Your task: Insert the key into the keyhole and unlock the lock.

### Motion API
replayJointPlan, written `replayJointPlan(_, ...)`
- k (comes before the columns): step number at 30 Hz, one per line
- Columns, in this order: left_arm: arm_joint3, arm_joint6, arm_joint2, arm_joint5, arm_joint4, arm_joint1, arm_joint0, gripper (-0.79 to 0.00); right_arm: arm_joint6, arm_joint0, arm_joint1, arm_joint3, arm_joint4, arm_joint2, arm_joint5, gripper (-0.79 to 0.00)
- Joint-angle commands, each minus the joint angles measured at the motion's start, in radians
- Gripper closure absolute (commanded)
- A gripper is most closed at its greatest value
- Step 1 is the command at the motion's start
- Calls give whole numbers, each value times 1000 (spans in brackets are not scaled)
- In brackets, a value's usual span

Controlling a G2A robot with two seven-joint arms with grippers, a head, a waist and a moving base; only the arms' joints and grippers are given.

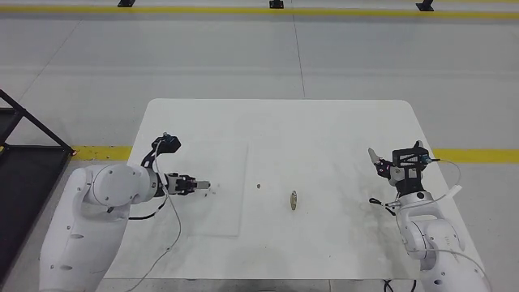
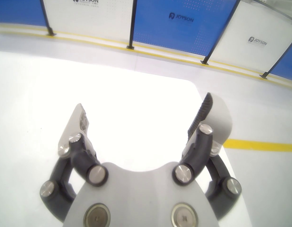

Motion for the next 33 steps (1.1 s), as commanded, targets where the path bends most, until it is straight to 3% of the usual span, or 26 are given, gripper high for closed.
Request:
replayJointPlan(1,0,2,7,14,12,2,0,-536,0,0,0,0,0,0,0,-785)
replayJointPlan(5,-2,12,18,38,33,5,1,-443,0,0,0,0,0,0,0,-785)
replayJointPlan(9,-8,9,29,60,66,9,5,-453,0,0,0,0,0,0,0,-785)
replayJointPlan(19,28,28,51,79,59,14,-11,-296,0,0,0,0,0,0,0,-785)
replayJointPlan(33,54,35,73,81,47,22,-29,-139,0,0,0,0,0,0,0,-785)
